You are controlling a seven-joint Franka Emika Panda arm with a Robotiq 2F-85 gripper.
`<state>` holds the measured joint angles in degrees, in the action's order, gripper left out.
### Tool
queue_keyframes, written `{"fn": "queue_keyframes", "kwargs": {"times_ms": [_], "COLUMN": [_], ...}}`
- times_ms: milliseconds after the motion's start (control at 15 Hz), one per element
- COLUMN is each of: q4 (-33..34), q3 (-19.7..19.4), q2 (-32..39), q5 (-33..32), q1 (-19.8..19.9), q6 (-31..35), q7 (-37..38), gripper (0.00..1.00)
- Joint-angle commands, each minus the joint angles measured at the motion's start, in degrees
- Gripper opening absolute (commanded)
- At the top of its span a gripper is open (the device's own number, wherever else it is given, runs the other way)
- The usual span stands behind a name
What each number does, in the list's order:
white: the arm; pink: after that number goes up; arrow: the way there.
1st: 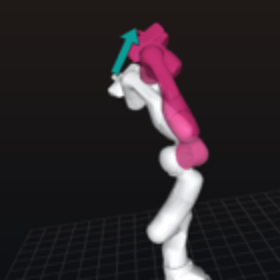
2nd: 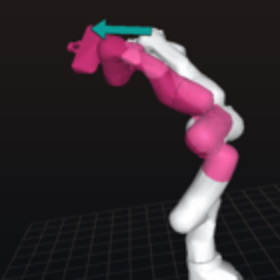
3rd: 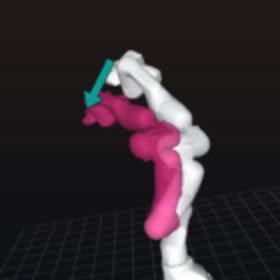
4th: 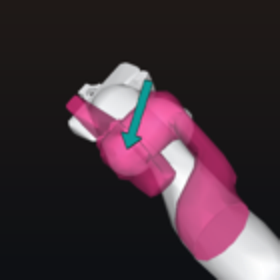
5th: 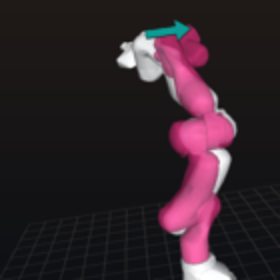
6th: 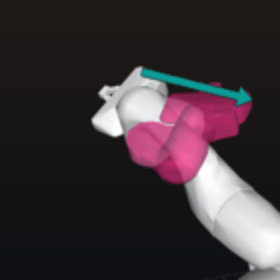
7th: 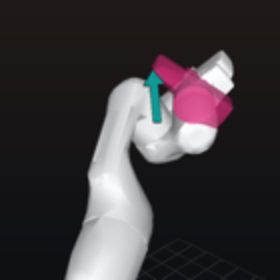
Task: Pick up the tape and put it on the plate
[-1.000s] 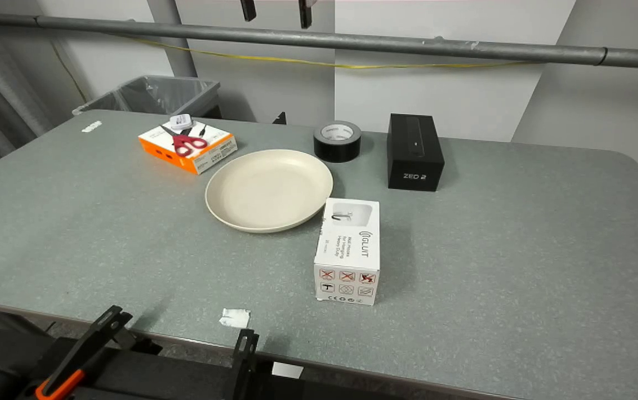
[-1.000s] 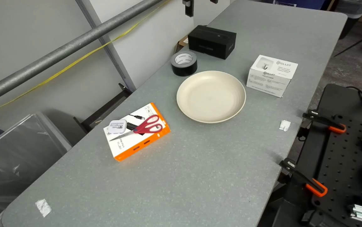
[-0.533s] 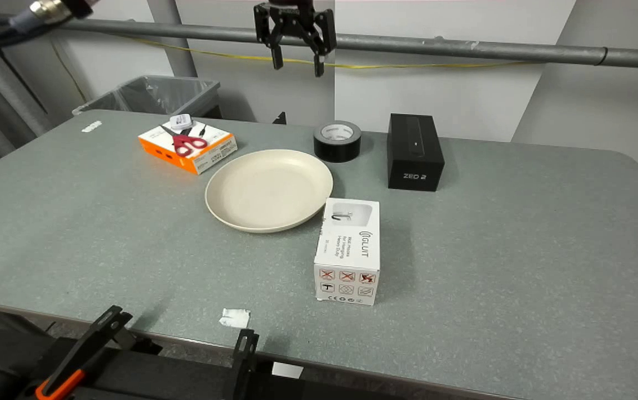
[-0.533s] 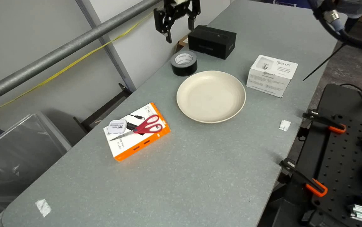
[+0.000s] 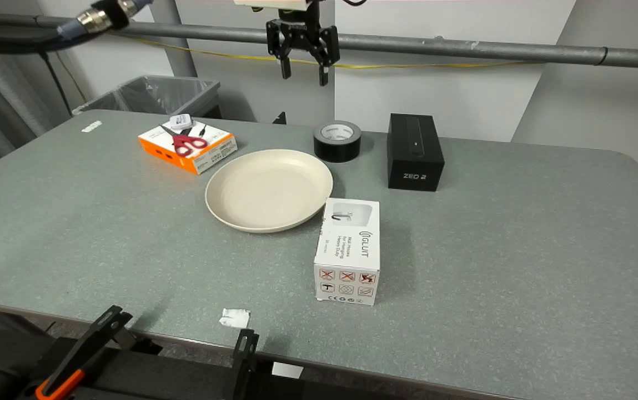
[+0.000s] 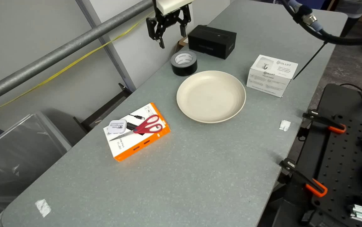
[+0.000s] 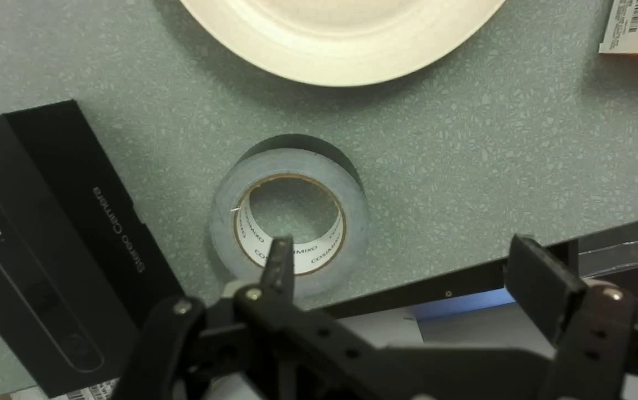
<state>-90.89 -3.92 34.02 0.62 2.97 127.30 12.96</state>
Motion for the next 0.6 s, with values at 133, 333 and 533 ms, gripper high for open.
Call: {"fn": "queue_keyframes", "kwargs": {"times_ms": [133,333,533], "q4": [3.42,5.29,7.34], "q3": [-1.88,-3.11,-3.77], "q2": [5.85,10.41,14.49], "q5": [0.11,-0.03,0.37], "q1": [-0.91,-1.56,-2.20], "q6": [2.32,5.04,7.72], "q7": [4.66,8.64,11.43], "gripper": [1.00,1.00,1.00]}}
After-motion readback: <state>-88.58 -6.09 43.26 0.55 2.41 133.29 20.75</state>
